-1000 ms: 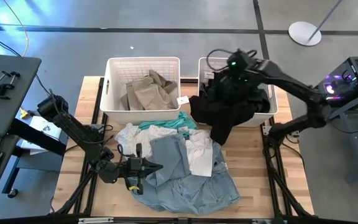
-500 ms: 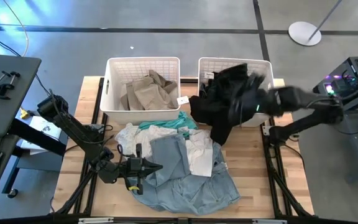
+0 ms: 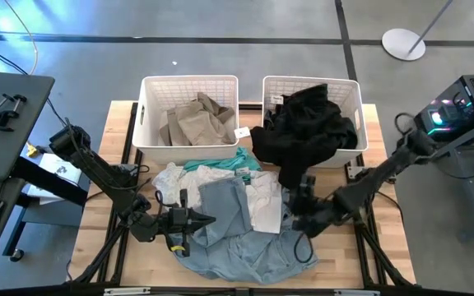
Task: Sort clothes
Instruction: Put the black shirt into the right white laundry bin
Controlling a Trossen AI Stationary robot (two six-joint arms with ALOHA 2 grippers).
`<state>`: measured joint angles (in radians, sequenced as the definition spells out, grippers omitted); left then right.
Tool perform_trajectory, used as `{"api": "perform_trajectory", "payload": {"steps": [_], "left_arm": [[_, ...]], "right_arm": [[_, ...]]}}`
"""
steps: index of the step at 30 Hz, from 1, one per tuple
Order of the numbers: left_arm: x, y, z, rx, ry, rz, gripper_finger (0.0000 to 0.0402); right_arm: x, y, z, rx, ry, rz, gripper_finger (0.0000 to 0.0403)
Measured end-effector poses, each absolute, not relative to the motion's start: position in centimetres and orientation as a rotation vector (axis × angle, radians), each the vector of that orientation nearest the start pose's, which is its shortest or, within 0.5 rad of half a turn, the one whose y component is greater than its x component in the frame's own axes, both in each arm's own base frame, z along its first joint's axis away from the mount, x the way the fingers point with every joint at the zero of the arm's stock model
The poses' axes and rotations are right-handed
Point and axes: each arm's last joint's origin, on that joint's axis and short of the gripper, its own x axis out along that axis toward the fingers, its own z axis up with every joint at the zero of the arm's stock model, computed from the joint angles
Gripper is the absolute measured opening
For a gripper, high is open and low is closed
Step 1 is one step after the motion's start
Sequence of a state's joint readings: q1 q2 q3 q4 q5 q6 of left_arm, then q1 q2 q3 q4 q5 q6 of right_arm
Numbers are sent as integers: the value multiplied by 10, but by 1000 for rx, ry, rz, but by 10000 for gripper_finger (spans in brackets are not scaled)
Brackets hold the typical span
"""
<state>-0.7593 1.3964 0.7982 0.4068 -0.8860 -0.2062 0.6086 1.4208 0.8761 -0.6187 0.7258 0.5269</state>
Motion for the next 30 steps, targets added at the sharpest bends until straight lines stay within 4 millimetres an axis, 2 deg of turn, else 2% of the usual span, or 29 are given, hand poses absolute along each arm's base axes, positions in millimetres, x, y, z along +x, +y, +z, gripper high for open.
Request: {"api": "perform_trajectory", "payload": {"steps": [4,7,12,18,21,26,30], "left_arm": [[229,-187,259,-66,116,139,0],[229,-187,259,-66,116,139,0],[229,-187,259,-66,116,139,0],[230,-186,259,-67,116,143,0],[231,-185,259,-68,115,146,0],[231,-185,259,-68,115,145,0],[231,-185,259,-69,115,145,0]], "right_arm": [[222,124,167,-297,967,-418,149],[220,114,150,-317,1074,-526,149],[212,105,149,-171,1244,-739,149],[200,97,150,-88,1309,-897,149],[203,91,139,-69,1228,-908,149],[217,81,118,-55,969,-859,149],[228,76,122,-101,726,-935,149]]}}
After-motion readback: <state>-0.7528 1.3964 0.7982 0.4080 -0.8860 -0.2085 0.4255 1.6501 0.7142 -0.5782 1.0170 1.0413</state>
